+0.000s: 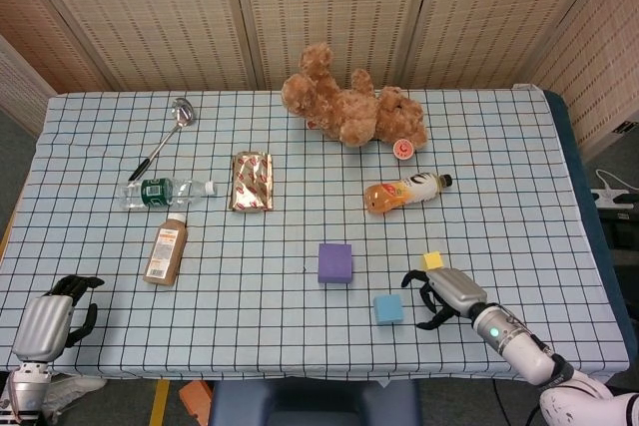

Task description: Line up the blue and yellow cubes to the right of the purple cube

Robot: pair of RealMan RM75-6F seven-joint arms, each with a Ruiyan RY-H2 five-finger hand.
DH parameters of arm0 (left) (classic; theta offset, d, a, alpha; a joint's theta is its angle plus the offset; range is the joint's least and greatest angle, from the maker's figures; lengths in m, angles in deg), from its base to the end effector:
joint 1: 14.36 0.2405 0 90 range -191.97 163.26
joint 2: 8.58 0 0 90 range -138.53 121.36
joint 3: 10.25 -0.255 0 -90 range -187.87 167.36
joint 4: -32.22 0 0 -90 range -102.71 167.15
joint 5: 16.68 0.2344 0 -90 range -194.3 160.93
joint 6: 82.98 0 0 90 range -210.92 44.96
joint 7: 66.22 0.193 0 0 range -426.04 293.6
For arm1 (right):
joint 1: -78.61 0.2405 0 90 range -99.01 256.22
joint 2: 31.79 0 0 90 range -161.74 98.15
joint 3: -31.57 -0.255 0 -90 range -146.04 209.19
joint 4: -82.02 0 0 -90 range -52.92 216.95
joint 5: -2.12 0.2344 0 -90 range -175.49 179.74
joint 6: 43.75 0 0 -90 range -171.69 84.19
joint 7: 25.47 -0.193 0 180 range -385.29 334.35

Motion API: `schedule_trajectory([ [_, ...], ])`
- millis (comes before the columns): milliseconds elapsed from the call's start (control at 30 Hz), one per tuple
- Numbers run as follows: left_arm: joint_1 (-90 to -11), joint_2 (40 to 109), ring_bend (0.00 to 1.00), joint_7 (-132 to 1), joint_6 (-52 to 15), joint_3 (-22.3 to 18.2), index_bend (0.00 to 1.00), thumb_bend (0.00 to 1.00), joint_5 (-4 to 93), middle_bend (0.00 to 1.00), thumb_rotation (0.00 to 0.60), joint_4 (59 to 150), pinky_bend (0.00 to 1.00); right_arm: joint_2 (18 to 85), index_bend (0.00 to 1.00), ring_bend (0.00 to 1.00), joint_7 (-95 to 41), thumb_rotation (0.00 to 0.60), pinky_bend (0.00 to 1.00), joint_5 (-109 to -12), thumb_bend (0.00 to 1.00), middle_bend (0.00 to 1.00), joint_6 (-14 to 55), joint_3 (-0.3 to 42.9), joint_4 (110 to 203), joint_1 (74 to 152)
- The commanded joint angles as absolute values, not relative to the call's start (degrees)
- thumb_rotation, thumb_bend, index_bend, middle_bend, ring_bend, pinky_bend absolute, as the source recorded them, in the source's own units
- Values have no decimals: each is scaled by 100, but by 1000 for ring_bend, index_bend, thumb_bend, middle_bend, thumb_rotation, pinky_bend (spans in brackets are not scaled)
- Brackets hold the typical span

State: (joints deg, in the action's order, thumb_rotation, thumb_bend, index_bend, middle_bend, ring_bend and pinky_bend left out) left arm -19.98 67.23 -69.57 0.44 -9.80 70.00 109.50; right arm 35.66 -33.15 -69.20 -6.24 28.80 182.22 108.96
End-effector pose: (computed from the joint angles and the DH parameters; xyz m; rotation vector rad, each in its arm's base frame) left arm -0.3521 0.2289 0.0808 -1.4326 -0.9420 -0.8747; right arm -0.2389 -0.2905 -0.0268 1.8707 -1.6102 0.6783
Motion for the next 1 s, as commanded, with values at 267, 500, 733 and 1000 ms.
schedule_trajectory([
  [267,-1993,6710,236,-6986,62,-994,341,542,7036,356,600,10959,515,4026,368,851,-3644,600,1000,-7207,11,762,-449,2971,17756,10861],
  [500,-1996,6707,236,-7004,61,-1003,346,542,7057,356,600,10958,515,4180,385,853,-3896,600,1000,-7371,11,764,-388,3027,17596,10856],
  [733,-1980,6684,236,-7011,133,-1013,348,542,7114,356,600,10997,515,4387,427,864,-4147,600,1000,-7565,10,774,-197,3079,17369,10800],
  [1000,-1972,6683,236,-7012,176,-1029,349,541,7167,358,600,10999,515,4520,445,869,-4432,600,1000,-7758,10,779,-58,3152,17164,10761],
])
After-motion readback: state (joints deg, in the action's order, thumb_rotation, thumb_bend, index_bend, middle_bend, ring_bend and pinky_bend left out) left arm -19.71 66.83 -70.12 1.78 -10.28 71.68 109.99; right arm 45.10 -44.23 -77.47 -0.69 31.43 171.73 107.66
